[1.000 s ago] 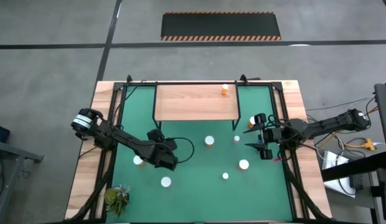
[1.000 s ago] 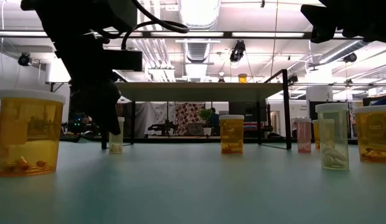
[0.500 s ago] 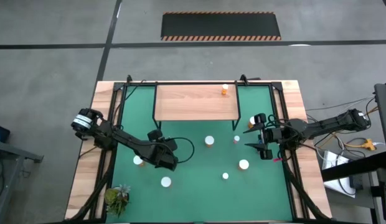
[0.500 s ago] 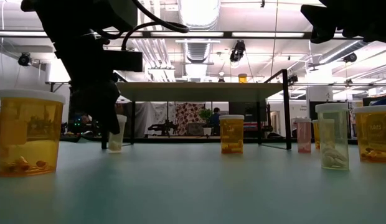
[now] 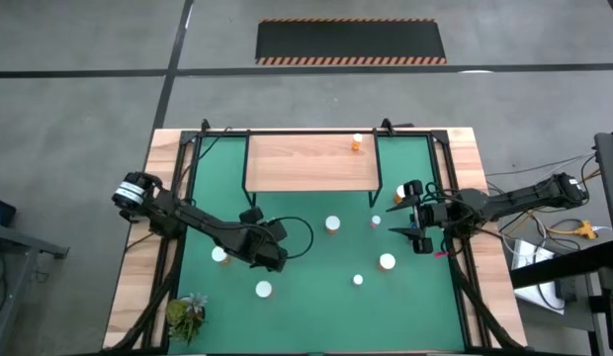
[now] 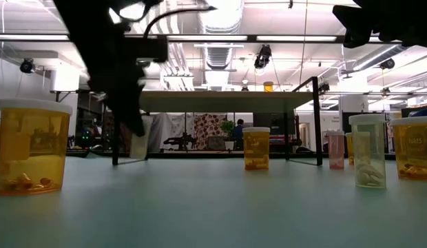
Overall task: Pick and place medicine bottles onto shelf by color
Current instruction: Put the small green top pill bottle on the shelf
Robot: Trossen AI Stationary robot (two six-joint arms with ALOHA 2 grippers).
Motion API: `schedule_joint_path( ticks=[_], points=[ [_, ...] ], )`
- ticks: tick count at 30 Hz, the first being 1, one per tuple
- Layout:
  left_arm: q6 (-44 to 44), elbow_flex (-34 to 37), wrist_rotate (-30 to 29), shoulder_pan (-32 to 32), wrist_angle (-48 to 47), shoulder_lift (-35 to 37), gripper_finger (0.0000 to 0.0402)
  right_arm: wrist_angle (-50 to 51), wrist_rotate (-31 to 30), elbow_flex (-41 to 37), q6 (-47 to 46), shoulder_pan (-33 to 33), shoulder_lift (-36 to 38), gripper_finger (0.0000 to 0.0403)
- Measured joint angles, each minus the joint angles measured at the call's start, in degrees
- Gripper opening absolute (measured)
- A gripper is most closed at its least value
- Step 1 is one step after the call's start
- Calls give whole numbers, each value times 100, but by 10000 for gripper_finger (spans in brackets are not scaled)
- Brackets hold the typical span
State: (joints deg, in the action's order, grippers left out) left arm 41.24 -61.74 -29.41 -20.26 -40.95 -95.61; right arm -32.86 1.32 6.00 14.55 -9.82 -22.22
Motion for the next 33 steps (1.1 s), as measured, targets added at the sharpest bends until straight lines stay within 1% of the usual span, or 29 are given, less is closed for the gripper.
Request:
schedule_joint_path(
  ticks=[4,7,11,13,17,20,24,27,30,33],
  points=[
    [-208,-245,202,-6,315,115,86,0,0,0,0,0,0,215],
    [-564,-314,251,-6,876,189,86,2,0,0,-23,-2,0,215],
    [-1010,-410,505,36,1699,242,86,0,0,0,-63,-1,2,215],
    [-1025,-592,609,112,1826,251,86,0,0,0,-107,0,4,215],
    [-1050,-1068,728,328,1722,262,86,0,0,0,-114,-2,4,215],
    [-1337,-1478,877,537,1724,269,86,0,0,0,-144,0,4,215],
    [-1698,-2084,925,911,1090,269,86,0,2,0,-153,0,4,215],
    [-1661,-2459,847,1322,400,269,86,0,1,0,-168,0,4,215],
    [-1605,-2664,761,1754,-301,323,86,0,0,0,-168,-2,4,215],
    [-1359,-2687,740,2182,-856,505,86,-2,2,0,-170,0,4,215]
  ],
)
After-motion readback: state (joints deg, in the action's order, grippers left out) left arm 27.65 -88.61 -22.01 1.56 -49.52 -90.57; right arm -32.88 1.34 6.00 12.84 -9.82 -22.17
